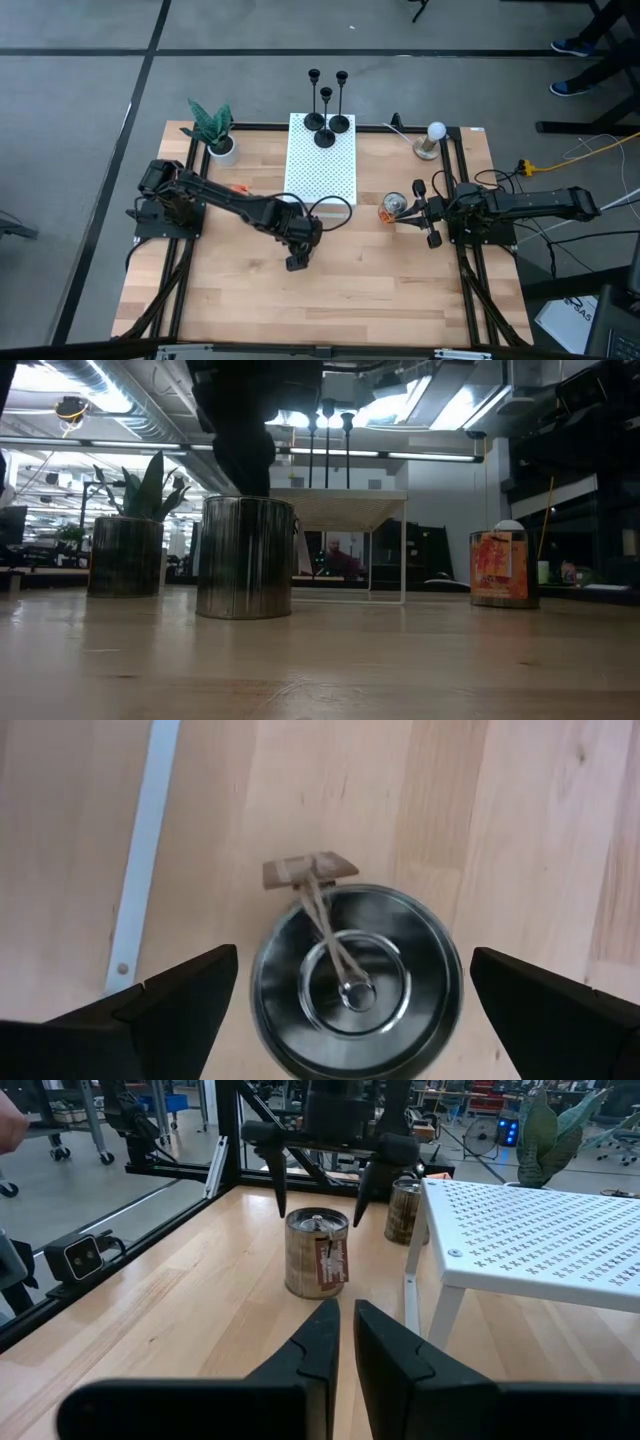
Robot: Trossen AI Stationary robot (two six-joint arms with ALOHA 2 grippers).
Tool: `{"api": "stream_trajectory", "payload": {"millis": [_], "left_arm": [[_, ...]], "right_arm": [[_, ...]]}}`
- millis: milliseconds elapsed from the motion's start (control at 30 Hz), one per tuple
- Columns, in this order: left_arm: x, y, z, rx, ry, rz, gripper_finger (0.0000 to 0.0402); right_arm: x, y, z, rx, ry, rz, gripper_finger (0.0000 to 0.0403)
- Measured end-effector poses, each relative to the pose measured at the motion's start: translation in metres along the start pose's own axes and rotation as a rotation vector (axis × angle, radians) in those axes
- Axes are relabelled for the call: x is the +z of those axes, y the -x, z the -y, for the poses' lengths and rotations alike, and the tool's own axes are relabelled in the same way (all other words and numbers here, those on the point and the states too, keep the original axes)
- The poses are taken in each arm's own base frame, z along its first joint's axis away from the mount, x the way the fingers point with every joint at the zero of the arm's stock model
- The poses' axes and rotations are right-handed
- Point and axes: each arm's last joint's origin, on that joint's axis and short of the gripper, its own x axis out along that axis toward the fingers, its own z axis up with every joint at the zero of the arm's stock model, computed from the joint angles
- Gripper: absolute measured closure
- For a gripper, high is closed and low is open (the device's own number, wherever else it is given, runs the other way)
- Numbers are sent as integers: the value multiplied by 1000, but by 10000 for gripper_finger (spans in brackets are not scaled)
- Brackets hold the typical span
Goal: Pick & Place candle stick holders
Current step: Put the brown scented candle on the shelf
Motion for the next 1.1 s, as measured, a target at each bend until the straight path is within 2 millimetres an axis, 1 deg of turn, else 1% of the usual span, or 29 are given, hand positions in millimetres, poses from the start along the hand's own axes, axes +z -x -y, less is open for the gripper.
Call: {"api": "stream_trajectory", "payload": {"millis": [300,433,500,700,1100], "left_arm": [[0,0,1,-29,-29,-12,1],[1,0,3,-76,-44,-13,1],[1,-4,4,-90,-44,-16,1],[-1,-7,8,-92,-12,-32,1],[2,-7,11,-112,-32,5,1]], "right_arm": [[0,0,0,1,0,0,363],[0,0,0,0,0,0,363],[0,0,0,0,0,0,363],[0,0,0,0,0,0,363],[0,0,0,0,0,0,363]]}}
